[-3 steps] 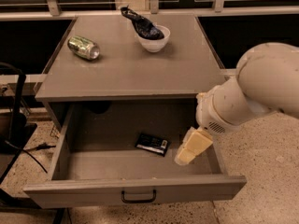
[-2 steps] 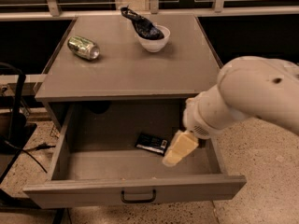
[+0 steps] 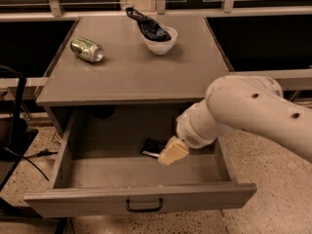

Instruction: Pick rxbar blueberry from top drawer and place on counter

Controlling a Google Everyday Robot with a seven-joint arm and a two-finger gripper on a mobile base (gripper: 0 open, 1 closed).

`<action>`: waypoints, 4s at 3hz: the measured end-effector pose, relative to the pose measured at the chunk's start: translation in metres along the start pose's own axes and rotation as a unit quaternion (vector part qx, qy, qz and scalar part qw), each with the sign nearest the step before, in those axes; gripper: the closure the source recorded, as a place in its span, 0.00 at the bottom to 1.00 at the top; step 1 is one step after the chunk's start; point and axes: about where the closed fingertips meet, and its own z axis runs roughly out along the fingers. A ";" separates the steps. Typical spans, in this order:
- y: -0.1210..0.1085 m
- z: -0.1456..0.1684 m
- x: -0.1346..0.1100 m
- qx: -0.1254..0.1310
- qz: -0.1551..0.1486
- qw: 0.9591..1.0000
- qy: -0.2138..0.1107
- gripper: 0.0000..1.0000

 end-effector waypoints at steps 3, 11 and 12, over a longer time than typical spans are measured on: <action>-0.001 0.057 0.005 0.004 0.033 0.999 -0.038 0.31; -0.036 0.179 0.023 -0.019 0.038 0.997 -0.064 0.41; -0.036 0.180 0.027 -0.020 0.036 0.997 -0.061 0.51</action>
Offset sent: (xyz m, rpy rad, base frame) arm 0.0221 0.0161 -0.0564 0.0998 -0.0124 -0.0628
